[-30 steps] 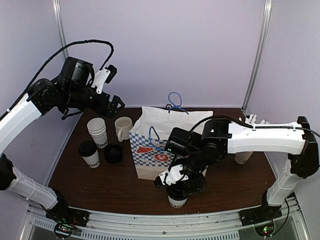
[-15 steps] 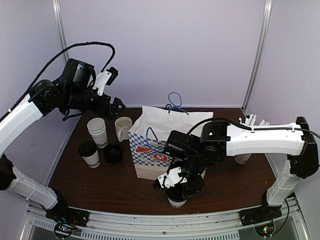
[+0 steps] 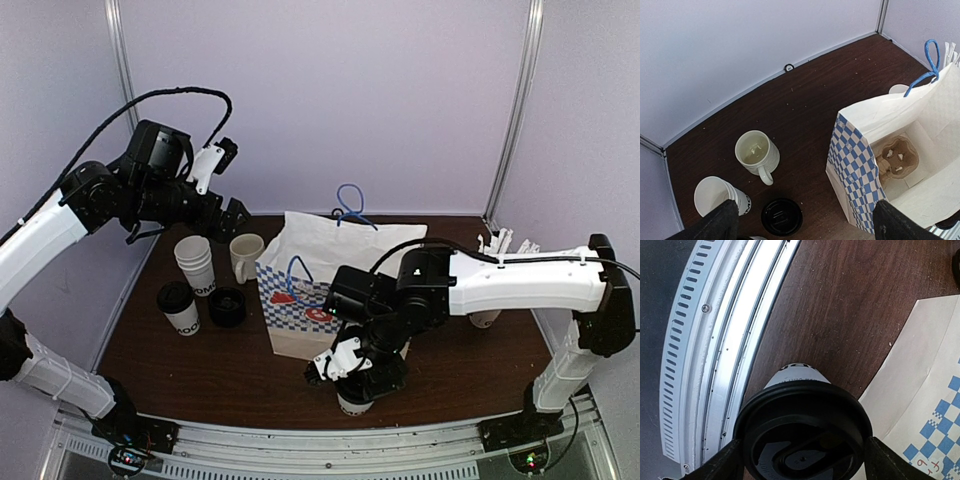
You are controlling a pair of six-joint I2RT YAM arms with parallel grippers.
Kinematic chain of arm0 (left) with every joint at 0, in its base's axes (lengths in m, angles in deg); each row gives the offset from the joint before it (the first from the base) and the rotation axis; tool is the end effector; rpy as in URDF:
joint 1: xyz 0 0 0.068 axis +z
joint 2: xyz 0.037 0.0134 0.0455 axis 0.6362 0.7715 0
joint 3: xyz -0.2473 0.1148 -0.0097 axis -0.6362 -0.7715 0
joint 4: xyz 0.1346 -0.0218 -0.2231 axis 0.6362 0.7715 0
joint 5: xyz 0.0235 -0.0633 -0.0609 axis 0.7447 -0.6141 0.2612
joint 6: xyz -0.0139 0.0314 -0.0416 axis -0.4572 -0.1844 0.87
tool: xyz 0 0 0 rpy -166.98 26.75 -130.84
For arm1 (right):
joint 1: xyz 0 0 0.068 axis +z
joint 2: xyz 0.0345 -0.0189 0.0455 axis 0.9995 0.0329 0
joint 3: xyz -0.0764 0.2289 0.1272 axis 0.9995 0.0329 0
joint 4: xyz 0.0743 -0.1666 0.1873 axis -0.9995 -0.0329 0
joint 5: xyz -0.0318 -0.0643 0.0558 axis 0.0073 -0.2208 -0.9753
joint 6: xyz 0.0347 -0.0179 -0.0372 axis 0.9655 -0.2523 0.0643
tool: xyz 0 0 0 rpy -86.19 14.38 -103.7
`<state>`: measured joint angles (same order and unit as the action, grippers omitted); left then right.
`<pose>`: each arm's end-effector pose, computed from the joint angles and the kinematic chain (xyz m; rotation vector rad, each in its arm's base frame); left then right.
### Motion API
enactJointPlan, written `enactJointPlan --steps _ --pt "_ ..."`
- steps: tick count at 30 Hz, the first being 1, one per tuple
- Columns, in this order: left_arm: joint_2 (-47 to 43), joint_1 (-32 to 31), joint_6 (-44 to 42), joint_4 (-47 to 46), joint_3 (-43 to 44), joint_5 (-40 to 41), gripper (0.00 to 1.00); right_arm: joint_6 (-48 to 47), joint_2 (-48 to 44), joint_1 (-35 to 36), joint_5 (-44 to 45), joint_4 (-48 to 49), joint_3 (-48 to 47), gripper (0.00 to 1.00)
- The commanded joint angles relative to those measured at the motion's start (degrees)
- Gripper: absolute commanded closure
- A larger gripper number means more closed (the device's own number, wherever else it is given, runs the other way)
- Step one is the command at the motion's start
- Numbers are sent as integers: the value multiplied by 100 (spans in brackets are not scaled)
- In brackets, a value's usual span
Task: Pack the takeout coffee
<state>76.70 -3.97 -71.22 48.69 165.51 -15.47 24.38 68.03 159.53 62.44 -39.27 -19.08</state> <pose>0.1966 -0.1778 0.4189 0.5154 2.1257 -0.3489 0.0993 0.3158 0.2657 -2.4238 1.6424 0.3659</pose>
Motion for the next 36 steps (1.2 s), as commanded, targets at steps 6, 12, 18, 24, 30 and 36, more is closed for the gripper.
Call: enactJointPlan --steps 6,12,18,24,30,36 --pt "47 42 59 -244 -21 -113 2 41 69 83 283 91 54 23" --pt "190 42 -47 -184 178 -145 2 9 -89 83 232 -373 -350 31" --pt "678 42 -496 -220 699 -362 3 -62 -406 75 -253 -1077 -876 34" --pt "1561 97 -1620 -294 1615 -1458 3 -220 -760 -56 -1397 -2120 -1670 35" --pt "2985 112 -2427 1024 3344 -2852 6 -211 -1336 -356 -1681 -2403 -1885 35" --pt "3907 112 -2813 1744 4362 -3545 13 -284 -1813 -954 -1741 -2555 -1901 36"
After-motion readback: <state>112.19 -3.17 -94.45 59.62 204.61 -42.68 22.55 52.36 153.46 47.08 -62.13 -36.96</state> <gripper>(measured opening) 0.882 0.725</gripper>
